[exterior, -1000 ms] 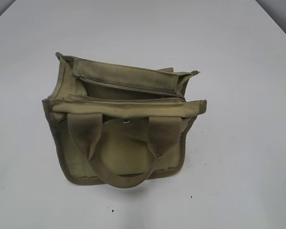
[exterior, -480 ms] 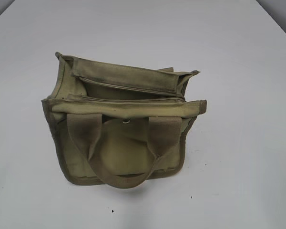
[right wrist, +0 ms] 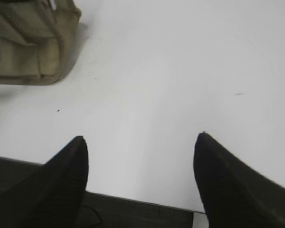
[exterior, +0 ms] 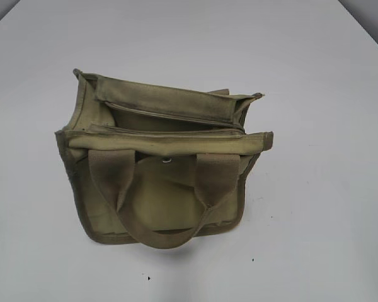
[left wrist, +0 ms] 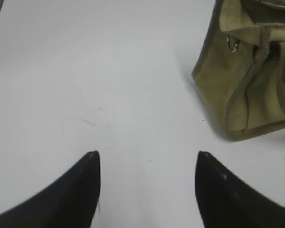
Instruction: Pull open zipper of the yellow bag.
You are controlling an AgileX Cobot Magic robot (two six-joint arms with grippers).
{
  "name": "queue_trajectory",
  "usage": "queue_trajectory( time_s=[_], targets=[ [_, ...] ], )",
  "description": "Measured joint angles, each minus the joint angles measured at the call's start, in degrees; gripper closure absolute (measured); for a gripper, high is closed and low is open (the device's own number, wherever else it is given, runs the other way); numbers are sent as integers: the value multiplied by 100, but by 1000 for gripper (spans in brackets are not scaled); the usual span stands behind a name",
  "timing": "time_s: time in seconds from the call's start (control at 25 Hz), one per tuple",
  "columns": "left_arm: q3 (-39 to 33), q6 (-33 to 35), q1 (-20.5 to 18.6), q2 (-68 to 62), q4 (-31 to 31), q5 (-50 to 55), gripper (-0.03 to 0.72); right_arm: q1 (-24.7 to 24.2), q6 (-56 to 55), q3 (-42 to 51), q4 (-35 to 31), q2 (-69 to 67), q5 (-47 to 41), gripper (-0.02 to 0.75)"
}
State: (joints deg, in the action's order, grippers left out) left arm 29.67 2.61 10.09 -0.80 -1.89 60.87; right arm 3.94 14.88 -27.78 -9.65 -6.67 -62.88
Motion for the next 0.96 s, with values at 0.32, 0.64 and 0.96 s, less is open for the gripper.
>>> queue_trajectory(
  time_s=[0.32,0.64,0.96],
  targets=[
    [0,0,-759,0,6,0,203,-444,-5,0,-1,676,13,201],
    [-5,0,-772,114,12,1,203,-444,-5,0,-12,703,18,201],
    [-5,0,-779,114,12,1,203,-444,-5,0,-12,703,18,201]
  ],
)
